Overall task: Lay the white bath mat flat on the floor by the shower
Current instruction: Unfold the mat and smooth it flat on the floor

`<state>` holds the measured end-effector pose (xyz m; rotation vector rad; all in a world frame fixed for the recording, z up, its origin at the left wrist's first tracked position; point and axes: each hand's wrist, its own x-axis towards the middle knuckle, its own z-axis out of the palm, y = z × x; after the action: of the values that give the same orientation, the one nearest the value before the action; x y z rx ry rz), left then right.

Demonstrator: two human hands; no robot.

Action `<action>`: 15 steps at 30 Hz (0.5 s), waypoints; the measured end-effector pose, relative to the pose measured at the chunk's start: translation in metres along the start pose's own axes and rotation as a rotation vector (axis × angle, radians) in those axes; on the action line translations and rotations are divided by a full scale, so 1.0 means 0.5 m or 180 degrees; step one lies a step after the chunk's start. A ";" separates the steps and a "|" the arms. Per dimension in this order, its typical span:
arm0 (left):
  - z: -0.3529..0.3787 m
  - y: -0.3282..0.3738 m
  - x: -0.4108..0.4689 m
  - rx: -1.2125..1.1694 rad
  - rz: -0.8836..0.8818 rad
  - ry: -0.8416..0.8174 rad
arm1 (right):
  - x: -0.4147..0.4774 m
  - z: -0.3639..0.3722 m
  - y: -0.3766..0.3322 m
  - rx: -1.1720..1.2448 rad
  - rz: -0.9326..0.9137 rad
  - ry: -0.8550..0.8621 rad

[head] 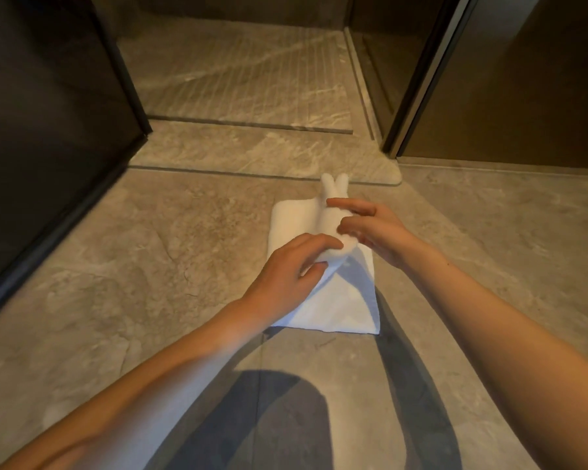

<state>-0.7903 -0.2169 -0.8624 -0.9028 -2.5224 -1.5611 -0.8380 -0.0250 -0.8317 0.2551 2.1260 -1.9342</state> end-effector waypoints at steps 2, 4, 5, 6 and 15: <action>-0.027 0.003 -0.008 -0.0376 -0.0224 0.0271 | 0.003 0.030 -0.017 0.0108 -0.0057 0.0013; -0.056 0.007 -0.021 -0.0675 -0.0359 0.0537 | 0.008 0.067 -0.035 0.0106 -0.0154 0.0055; -0.071 0.008 -0.029 -0.0744 -0.0397 0.0672 | 0.012 0.088 -0.043 0.0099 -0.0202 0.0067; -0.087 0.008 -0.036 -0.0781 -0.0428 0.0790 | 0.016 0.109 -0.052 0.0085 -0.0243 0.0061; -0.210 -0.052 -0.156 -0.0568 -0.1019 0.1243 | 0.068 0.335 -0.046 -0.0174 -0.0352 -0.0347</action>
<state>-0.7656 -0.3478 -0.8573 -0.1705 -2.3512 -1.8534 -0.8653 -0.1952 -0.8344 0.0213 2.1594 -1.8984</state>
